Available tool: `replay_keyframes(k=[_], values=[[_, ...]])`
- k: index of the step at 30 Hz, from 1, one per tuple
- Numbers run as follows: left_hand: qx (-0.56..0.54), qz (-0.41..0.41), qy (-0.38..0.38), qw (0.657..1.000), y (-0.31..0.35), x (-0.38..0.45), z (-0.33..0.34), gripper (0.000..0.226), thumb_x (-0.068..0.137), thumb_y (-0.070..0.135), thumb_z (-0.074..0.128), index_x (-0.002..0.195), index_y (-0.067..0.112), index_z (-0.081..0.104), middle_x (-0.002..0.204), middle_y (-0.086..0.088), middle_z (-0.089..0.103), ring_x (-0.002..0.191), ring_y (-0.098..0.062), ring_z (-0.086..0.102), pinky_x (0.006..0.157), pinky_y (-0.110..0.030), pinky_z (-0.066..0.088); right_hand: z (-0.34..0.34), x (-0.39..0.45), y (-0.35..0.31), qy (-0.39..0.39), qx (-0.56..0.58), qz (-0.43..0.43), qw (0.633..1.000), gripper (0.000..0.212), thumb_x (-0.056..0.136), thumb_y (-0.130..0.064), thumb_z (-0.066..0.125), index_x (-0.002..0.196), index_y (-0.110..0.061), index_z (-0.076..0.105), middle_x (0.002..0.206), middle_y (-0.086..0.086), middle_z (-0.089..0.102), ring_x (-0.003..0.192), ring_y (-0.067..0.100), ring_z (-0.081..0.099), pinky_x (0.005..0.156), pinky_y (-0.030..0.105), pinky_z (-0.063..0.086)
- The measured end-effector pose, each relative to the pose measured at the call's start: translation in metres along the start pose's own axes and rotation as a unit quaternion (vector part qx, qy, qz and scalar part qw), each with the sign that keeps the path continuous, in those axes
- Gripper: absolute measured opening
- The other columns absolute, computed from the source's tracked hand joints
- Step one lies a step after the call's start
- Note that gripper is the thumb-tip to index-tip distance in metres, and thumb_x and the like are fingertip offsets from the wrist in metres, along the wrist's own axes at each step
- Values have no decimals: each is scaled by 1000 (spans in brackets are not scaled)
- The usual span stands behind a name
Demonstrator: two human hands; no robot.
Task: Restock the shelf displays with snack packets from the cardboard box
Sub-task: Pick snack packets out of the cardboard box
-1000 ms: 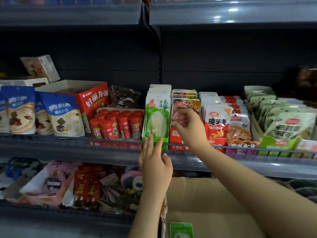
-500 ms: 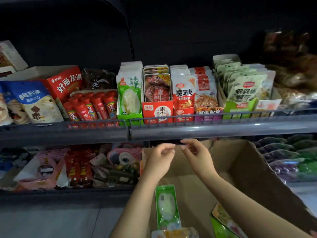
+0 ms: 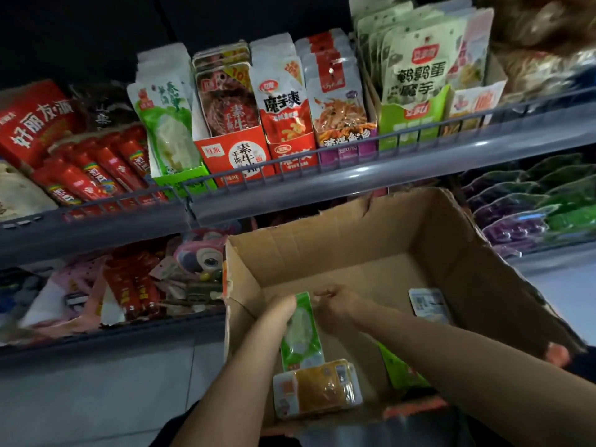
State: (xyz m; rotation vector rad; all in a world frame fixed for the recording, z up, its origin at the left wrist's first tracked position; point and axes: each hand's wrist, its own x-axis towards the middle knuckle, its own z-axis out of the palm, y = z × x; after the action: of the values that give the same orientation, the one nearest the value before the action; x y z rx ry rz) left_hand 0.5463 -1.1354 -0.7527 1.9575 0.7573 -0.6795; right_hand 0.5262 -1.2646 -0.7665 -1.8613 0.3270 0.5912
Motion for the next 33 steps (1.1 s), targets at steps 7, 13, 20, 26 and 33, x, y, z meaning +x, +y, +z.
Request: replay_keyframes(k=[7, 13, 20, 26, 33], values=[[-97, -103, -15, 990, -11, 2, 1, 35, 99, 12, 35, 71, 3, 52, 59, -12, 58, 49, -25, 56, 43, -27, 49, 32, 11, 17, -62, 52, 103, 991, 20, 97, -22, 49, 81, -15, 59, 57, 5, 44, 38, 14, 38, 39, 20, 28], [-174, -114, -22, 978, -7, -3, -6, 24, 98, 14, 42, 74, 10, 44, 72, -5, 51, 67, -15, 50, 75, -32, 48, 28, 17, 25, -57, 138, 161, 976, 26, 92, -16, 48, 66, -17, 46, 54, 3, 33, 44, 13, 24, 48, 25, 20], [-160, -134, -30, 978, -6, -3, 0, 25, 98, 20, 46, 76, 10, 41, 88, -8, 43, 95, -24, 46, 90, -41, 48, 24, 11, 24, -51, 206, 181, 960, 39, 98, -14, 36, 59, -17, 40, 45, -2, 27, 36, 9, 17, 39, 18, 16], [-164, -138, -38, 976, -6, -1, -6, 14, 98, 21, 45, 93, 8, 50, 101, -7, 50, 97, -23, 51, 69, -38, 53, 22, 10, 21, -43, 257, 179, 949, 36, 99, -16, 39, 65, -14, 47, 55, 1, 33, 46, 11, 22, 37, 17, 17], [-270, -72, -44, 959, 14, -12, -7, 39, 95, 46, 47, 107, 10, 54, 102, -8, 56, 82, -20, 55, 42, -27, 53, -1, 2, -2, -14, 326, 145, 934, 42, 97, -44, 44, 65, -18, 49, 42, -7, 39, 41, 8, 28, 41, 17, 25]])
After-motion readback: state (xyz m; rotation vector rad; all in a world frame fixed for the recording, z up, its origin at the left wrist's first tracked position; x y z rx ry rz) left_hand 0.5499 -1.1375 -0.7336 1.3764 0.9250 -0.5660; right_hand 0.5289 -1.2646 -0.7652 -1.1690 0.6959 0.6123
